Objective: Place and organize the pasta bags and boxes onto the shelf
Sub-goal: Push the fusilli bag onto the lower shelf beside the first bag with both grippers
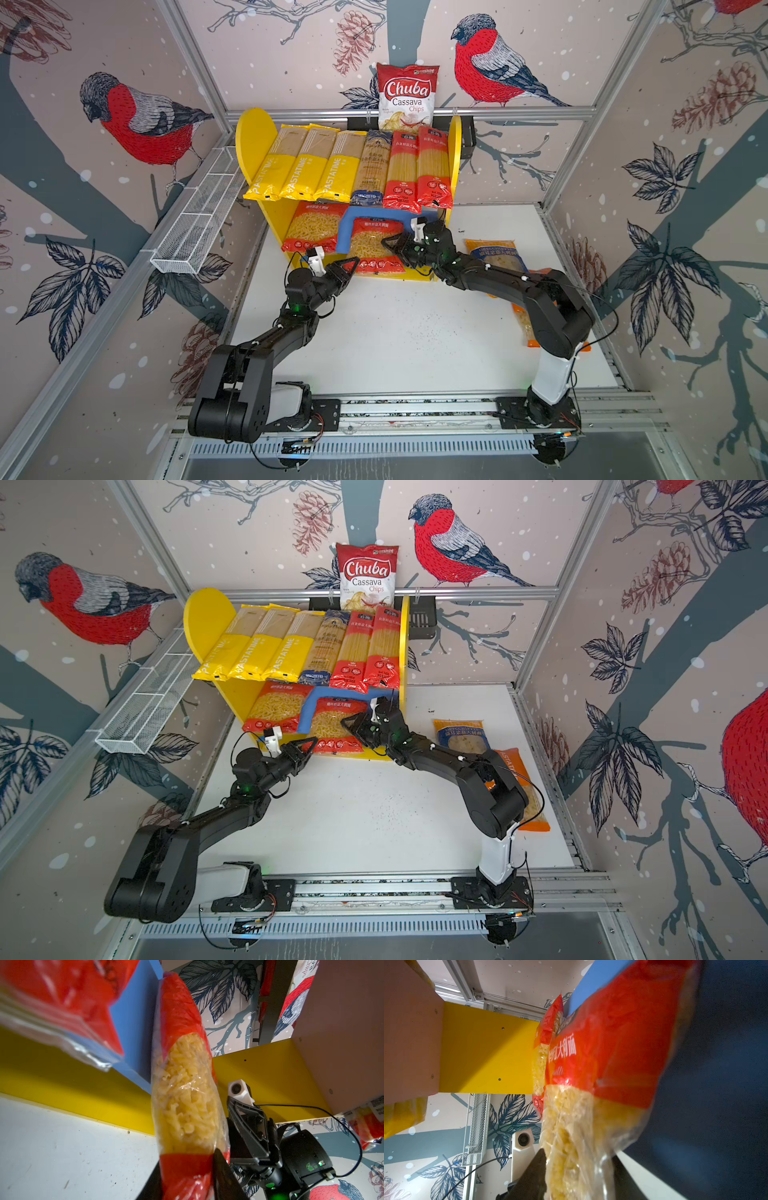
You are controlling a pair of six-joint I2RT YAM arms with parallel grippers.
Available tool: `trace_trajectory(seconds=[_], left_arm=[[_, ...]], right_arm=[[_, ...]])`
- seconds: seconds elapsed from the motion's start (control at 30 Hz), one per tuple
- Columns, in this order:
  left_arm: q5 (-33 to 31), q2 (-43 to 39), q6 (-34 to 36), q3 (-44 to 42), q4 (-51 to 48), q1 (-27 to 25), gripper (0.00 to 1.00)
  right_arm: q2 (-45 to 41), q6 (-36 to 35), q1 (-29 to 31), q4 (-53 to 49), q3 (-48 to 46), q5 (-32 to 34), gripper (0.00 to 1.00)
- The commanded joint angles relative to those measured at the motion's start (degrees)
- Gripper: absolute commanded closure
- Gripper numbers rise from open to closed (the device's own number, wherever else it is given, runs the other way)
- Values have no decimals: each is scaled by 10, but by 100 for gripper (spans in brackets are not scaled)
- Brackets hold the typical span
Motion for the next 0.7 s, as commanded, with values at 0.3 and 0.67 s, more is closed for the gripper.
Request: trace_trajectory(seconds=[0.3, 0.67], left_arm=[[-11, 22, 50, 70, -38, 3, 92], [-40, 49, 168, 181, -196, 8, 92]], right_arm=[[-91, -19, 32, 9, -145, -6, 31], [-28, -1, 24, 61, -59, 13, 49]])
